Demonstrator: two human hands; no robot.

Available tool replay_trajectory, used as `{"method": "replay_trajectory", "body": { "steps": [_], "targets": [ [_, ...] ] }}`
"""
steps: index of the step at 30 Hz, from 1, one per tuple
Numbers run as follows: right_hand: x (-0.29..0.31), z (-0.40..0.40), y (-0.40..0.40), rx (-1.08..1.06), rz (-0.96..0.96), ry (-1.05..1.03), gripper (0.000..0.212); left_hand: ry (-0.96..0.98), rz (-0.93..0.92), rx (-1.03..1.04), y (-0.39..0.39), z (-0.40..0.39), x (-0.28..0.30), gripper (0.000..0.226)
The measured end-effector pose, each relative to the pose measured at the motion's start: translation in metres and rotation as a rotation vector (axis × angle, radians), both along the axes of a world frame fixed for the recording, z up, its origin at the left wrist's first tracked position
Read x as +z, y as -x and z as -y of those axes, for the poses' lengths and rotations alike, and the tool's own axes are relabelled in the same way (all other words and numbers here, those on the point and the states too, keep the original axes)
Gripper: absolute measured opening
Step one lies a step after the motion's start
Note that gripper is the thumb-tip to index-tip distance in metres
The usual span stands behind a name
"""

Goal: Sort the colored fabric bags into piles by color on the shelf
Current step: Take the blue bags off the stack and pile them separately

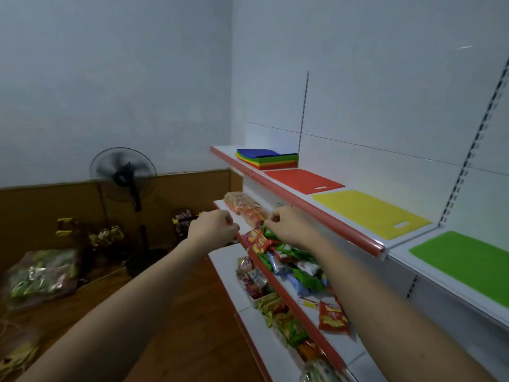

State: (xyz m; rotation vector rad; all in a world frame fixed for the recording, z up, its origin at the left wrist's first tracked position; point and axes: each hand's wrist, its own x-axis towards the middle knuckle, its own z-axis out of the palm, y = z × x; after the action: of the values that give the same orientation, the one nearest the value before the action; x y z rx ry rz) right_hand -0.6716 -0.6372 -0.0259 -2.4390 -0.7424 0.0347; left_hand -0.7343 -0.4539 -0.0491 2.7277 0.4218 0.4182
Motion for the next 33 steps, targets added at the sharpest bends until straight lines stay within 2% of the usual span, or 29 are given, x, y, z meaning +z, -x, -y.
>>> {"method": "replay_trajectory", "body": {
  "steps": [10,17,21,26,33],
  "targets": [
    [-0.001,-0.111,-0.087,0.047,0.034,0.078,0.033,0.043,0.007,0.040,-0.066,-0.110,-0.003,0.028],
    [-0.020,-0.177,-0.178,0.082,0.034,0.061,0.033,0.041,-0.008,0.062,-0.148,-0.173,-0.002,0.029],
    [-0.018,-0.216,-0.233,0.106,0.038,0.010,0.032,0.050,-0.004,0.070,-0.195,-0.206,0.001,0.027],
    [-0.012,-0.264,-0.292,0.125,0.086,0.050,0.025,0.044,0.032,0.084,-0.255,-0.254,0.002,0.025],
    [-0.018,-0.338,-0.364,0.115,0.128,0.154,0.021,0.032,-0.003,0.081,-0.326,-0.337,-0.005,0.040]
  ]
}}
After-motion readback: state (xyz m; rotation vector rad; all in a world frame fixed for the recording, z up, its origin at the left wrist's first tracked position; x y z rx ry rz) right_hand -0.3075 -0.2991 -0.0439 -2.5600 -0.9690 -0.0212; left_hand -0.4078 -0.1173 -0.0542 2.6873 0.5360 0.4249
